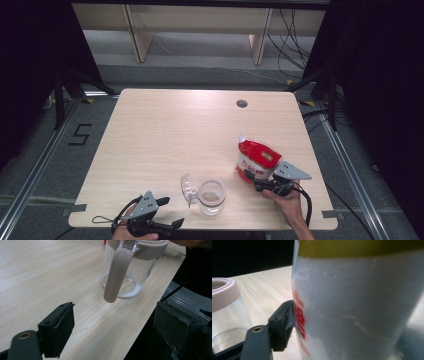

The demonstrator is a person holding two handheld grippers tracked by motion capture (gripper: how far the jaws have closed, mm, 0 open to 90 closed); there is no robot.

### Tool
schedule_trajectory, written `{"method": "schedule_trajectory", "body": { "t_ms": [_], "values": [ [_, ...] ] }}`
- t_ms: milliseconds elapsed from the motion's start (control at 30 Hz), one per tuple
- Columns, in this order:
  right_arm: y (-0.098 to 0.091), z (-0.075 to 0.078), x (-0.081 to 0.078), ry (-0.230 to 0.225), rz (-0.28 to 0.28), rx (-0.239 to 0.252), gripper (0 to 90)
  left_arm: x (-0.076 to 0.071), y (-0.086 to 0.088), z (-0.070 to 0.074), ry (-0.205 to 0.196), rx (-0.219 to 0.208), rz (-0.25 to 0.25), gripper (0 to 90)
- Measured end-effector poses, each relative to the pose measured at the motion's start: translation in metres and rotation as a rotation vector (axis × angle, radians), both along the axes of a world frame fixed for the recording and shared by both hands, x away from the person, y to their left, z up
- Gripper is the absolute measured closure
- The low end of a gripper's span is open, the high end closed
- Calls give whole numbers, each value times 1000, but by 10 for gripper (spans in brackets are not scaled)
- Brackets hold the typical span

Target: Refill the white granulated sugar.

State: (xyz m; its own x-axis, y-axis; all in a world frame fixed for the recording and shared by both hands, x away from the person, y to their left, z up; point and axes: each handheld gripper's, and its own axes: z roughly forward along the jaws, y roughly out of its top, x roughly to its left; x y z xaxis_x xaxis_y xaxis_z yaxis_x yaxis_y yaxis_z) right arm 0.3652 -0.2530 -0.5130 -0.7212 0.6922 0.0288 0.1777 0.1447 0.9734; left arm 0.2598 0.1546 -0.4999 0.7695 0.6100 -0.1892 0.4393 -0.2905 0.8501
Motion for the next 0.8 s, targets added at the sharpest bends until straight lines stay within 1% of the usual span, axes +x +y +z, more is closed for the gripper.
{"method": "schedule_trajectory", "body": {
  "t_ms": [33, 67, 100, 133, 167, 233, 267, 300, 333, 367, 400, 433, 467, 500, 533, 567, 600, 633, 667, 700, 733, 767, 800],
  "values": [
    [0, 0, 0, 10, 12, -3, 338, 0, 0, 0, 0, 0, 0, 164],
    [0, 0, 0, 9, 20, 2, 350, 0, 0, 0, 1, 1, -2, 164],
    [0, 0, 2, -1, 24, -7, 361, 0, 0, 0, 1, -1, -4, 164],
    [0, 0, 2, -7, 28, 2, 361, 0, 0, 0, 0, -2, -3, 164],
    [0, 0, 1, 3, 22, 0, 361, 0, 0, 0, -1, 0, -3, 164],
    [0, 0, 1, 9, 17, -7, 363, 1, 0, 0, -17, 9, -18, 164],
    [-1, 0, 1, 9, 17, -7, 365, 1, 0, 0, -15, 8, -16, 164],
    [0, -1, 2, -9, 22, 10, 368, 1, 0, 0, -16, 8, -16, 164],
    [0, 0, 1, 5, 19, -1, 373, 0, 0, 0, -1, -2, -4, 164],
    [0, 0, 1, -4, 24, -7, 385, 0, 0, 0, -1, 0, -2, 164],
    [1, 0, 0, -12, 6, 12, 390, 0, 0, 1, 0, 8, -2, 164],
    [2, 0, -1, -7, 6, 16, 393, 0, 0, 1, -2, 6, -4, 164],
    [0, 1, 0, -17, 12, -6, 398, 0, 0, 0, -3, -1, -2, 164],
    [1, 1, 0, -12, 18, -2, 401, 0, 0, 0, -1, -3, -3, 164],
    [1, 1, 0, -13, 12, -5, 404, 0, 0, 0, -2, -3, -3, 164],
    [1, 1, -1, -19, 7, -10, 406, 0, 0, 0, -2, -3, -3, 164],
    [1, 2, 0, -38, 6, -17, 409, 0, 0, 0, -4, -3, -3, 164],
    [2, 2, -3, 4, 0, 4, 411, 1, 1, 0, -13, 1, -6, 164],
    [2, 2, -3, 1, 1, -1, 412, 1, 1, 1, -3, 1, -1, 164],
    [2, 2, -2, -13, 3, -3, 413, 2, 1, 0, -15, 2, -8, 164],
    [2, 3, -3, 4, -1, -1, 414, 3, 3, 1, -23, 25, -14, 164],
    [2, 3, -3, 4, -4, -1, 415, 2, 2, 0, -17, 14, -11, 164],
    [2, 3, -4, 10, -8, -1, 416, 2, 2, 1, -17, 15, -12, 164]
  ]
}}
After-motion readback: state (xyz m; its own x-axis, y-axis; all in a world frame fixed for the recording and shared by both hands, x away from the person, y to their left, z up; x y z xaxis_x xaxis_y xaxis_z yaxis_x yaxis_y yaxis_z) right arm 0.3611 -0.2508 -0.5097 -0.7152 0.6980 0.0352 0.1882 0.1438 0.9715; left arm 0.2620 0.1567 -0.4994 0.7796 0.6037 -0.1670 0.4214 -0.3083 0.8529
